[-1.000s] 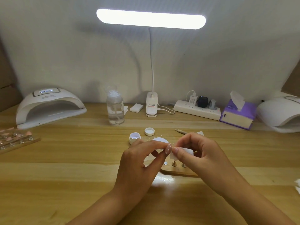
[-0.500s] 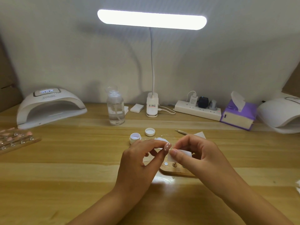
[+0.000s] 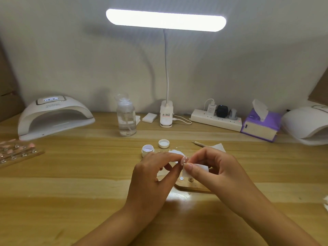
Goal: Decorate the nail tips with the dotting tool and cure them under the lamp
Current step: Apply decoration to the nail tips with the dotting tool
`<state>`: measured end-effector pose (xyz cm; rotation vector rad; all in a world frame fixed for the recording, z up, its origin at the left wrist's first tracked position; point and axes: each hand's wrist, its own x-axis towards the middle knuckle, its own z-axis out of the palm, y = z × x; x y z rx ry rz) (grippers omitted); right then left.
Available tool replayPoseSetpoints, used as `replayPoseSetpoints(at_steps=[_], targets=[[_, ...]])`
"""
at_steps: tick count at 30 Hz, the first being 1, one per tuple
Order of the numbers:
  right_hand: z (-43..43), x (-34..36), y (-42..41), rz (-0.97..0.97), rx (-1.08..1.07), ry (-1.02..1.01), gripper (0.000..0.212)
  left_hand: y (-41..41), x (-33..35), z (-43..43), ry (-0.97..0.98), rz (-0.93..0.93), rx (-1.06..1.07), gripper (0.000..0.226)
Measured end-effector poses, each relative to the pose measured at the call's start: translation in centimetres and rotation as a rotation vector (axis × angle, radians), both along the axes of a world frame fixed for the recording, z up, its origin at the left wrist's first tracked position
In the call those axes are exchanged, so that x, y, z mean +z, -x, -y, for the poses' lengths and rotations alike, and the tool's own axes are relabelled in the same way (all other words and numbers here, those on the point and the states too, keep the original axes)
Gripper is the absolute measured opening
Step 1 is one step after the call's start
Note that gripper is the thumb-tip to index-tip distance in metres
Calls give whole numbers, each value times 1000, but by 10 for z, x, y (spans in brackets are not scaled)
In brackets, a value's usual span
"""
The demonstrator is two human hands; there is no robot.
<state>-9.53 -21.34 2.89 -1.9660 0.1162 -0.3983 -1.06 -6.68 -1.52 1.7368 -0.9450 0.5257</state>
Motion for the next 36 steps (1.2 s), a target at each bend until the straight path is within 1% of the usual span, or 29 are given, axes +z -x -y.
replayPoseSetpoints(at_steps=[6, 14, 19, 27, 30, 33, 36], targets=[[0, -1, 0, -9, 2, 10, 5, -1, 0, -1, -15, 10, 6, 15], [0, -1, 1, 10, 19, -11, 11, -1, 1, -1, -16, 40, 13, 14], [1, -2, 1, 19, 18, 8, 9, -1, 1, 0, -17, 47, 16, 14], [2, -3, 0, 21, 12, 34, 10, 0, 1, -1, -19, 54, 20, 13], [3, -3, 0, 25, 14, 40, 14, 0, 0, -1, -23, 47, 29, 12], [4, -4, -1, 20, 10, 56, 10, 0, 0, -1, -23, 41, 41, 14], [6, -3, -1, 26, -19, 48, 6, 1, 1, 0, -7, 33, 31, 9]])
